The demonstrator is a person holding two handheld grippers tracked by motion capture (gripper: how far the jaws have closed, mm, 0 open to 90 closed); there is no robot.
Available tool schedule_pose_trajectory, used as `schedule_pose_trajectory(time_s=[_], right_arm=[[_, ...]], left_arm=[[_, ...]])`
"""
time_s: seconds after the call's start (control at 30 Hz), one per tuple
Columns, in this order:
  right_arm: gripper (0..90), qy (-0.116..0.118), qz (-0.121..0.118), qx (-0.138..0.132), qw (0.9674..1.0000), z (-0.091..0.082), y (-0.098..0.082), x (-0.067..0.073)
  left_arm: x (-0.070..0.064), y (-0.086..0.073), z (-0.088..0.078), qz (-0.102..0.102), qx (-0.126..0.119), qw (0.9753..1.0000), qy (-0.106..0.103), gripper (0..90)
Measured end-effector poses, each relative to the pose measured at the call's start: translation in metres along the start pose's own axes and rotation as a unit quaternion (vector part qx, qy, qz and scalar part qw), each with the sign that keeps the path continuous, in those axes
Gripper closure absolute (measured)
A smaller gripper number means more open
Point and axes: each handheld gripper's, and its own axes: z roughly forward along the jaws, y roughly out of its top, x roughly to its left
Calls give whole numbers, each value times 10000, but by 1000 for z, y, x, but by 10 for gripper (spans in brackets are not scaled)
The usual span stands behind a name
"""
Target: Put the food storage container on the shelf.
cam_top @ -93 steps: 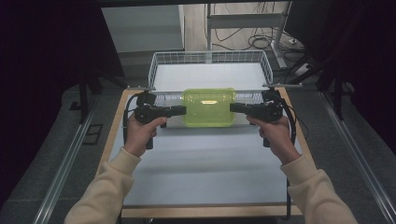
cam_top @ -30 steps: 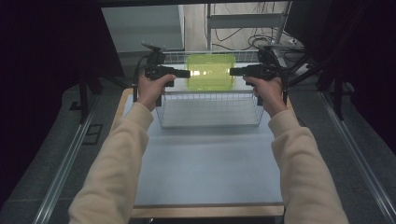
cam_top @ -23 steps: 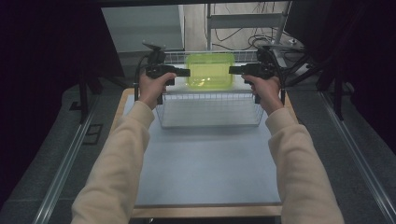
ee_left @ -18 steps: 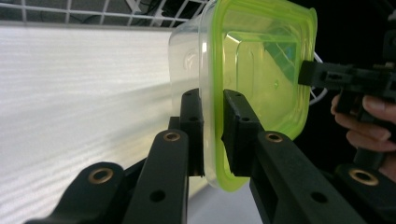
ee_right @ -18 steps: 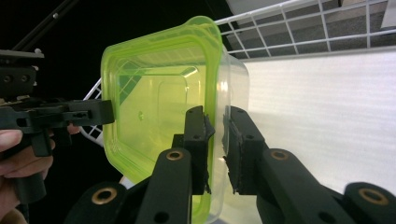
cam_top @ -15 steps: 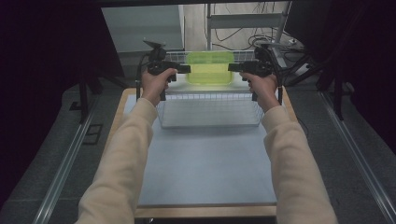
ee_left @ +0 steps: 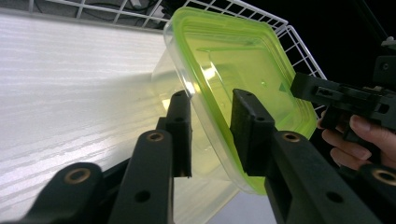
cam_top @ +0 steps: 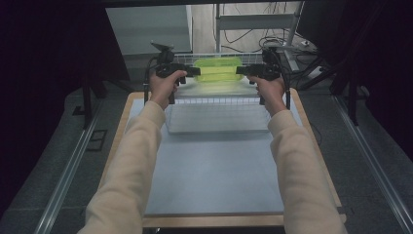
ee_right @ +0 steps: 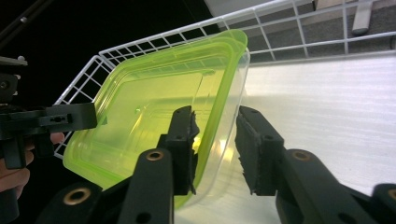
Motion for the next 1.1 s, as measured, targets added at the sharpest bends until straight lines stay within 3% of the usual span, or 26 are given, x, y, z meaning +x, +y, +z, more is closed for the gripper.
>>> schedule_pose_trajectory(time_s=[0.13, 0.3, 0.43, 0.67, 0.7, 0.8, 0.83, 0.9, 0.93, 0.97, 1.0, 1.1], right_arm=[[611, -138, -57, -29, 9999, 0, -1, 1], [531, -313, -103, -107, 9994, -4, -1, 1], [478, -260, -160, -225, 9993, -10, 0, 3], [393, -58, -609, -496, 9969, -32, 0, 10], [375, 0, -799, -526, 9954, -41, -5, 11], [360, 38, -911, -520, 9945, -48, -10, 11], [354, 128, -1024, -541, 9932, -58, -18, 10], [341, 190, -1073, -572, 9924, -66, -26, 9], [341, 190, -1073, -572, 9924, -66, -26, 9], [331, 232, -1177, -545, 9913, -76, -37, 7], [331, 232, -1177, -545, 9913, -76, -37, 7], [295, 350, -1345, -478, 9891, -91, -63, 4]], left_arm=[[1, 0, 2, 107, 16, 9999, -2, 655], [0, -1, 4, 199, -79, 9998, 24, 475], [-2, -1, 0, 258, -258, 9993, -1, 389], [-17, -6, -23, 651, -543, 9963, 155, 287], [-20, -9, -28, 765, -564, 9954, 152, 284], [-27, -19, -41, 995, -583, 9933, 122, 277], [-30, -29, -51, 1121, -618, 9918, 67, 271], [-30, -33, -55, 1171, -603, 9913, 81, 262], [-30, -39, -61, 1216, -607, 9907, 74, 262], [-31, -52, -70, 1297, -619, 9896, 30, 260], [-31, -52, -70, 1297, -619, 9896, 30, 260], [-32, -75, -83, 1442, -624, 9876, 0, 260]])
